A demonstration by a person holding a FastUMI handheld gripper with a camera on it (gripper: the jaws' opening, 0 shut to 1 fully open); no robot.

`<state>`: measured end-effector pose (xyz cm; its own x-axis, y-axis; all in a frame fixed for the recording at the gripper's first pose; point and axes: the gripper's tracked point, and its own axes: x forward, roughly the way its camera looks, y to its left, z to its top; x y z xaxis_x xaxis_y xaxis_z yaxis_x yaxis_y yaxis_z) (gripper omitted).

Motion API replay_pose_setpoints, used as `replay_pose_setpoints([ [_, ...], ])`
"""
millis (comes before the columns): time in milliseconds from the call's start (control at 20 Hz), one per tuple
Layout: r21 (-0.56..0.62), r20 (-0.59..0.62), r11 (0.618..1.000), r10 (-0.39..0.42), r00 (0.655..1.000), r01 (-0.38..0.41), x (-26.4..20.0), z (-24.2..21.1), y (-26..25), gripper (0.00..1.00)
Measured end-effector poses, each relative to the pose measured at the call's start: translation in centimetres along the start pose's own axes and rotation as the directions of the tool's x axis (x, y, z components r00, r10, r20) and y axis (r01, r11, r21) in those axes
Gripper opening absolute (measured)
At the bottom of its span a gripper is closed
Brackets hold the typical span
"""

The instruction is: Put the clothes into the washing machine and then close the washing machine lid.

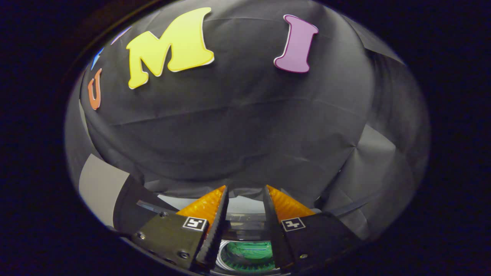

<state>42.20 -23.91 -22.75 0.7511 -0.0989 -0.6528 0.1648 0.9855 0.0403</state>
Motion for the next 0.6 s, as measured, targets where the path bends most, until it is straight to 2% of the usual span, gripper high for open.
replay_pose_setpoints([
  [600, -0.014, 0.073, 1.000, -0.022, 0.997, 0.023, -2.8, -1.8, -0.1, 0.58],
])
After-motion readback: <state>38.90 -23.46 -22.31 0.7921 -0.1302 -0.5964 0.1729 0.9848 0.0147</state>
